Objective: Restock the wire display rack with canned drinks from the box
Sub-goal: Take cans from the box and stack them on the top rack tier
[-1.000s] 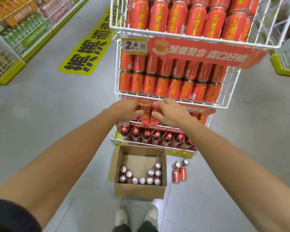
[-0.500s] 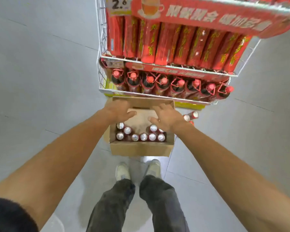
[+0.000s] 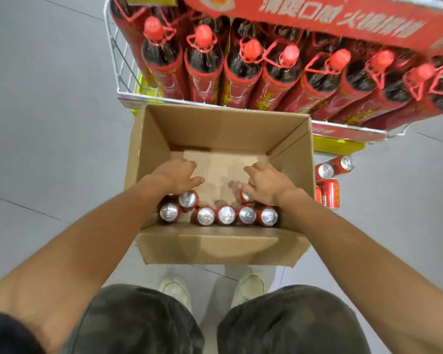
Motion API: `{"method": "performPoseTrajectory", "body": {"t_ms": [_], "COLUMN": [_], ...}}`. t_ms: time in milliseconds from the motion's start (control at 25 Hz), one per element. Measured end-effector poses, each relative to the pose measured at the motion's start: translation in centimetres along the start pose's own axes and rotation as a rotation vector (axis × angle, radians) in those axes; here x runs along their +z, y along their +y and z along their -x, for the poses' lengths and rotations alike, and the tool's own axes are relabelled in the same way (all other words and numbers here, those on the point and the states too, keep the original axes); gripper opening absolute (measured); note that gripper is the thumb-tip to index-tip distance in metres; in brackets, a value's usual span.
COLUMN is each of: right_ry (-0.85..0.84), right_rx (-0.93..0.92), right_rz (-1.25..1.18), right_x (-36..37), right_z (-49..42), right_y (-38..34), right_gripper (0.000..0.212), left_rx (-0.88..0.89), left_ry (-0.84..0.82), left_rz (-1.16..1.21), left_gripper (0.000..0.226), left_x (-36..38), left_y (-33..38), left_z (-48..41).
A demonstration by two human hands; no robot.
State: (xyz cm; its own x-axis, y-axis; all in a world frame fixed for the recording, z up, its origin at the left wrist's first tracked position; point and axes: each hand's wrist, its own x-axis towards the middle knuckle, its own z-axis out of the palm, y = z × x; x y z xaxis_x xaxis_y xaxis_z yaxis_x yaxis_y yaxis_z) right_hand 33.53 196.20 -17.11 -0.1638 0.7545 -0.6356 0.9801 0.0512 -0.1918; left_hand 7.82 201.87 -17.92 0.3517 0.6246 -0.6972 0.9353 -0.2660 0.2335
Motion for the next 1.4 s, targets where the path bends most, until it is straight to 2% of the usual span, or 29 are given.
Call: {"method": "performPoseTrajectory", "body": {"t_ms": [280,440,800,960,1200,1400], "right_ry": [0.083,0.071,0.032,0.049,0.081,0.143], "right_rx": [0.067,0.114,0.101,0.084,0.092,0.108], "right_rz": [0.047,0.102,0.18,0.214,0.216,0.198], "right_x": [4.3,5.8,6.5,6.6,6.4,5.7], "right_z": [-7.0,-8.6,-9.6,-9.4,-9.7,-10.6], "right_y": [4.9,6.7,7.5,7.7,7.7,7.6], "right_gripper": [0.062,0.053,0.051,0.041,0.034,0.033], "left_rx": [-0.037,-0.075,-0.114,-0.128,-0.099,-0.09], "left_ry": [0.042,0.049,0.005,-0.003,0.03,0.057], "left_rz": [-0.015,-0.028,0.019,-0.009,-0.009,-0.007], "left_gripper": [0.063,0.054,0.061,0.063,0.05,0.05], "left_x": [4.3,5.2,7.2,7.3,7.2,5.7], "left_y": [-4.1,-5.1,-6.2,-6.4,-6.9,-6.7], "left_z": [-7.0,-8.6,-10.1,-10.0,-10.6,-11.6]}}
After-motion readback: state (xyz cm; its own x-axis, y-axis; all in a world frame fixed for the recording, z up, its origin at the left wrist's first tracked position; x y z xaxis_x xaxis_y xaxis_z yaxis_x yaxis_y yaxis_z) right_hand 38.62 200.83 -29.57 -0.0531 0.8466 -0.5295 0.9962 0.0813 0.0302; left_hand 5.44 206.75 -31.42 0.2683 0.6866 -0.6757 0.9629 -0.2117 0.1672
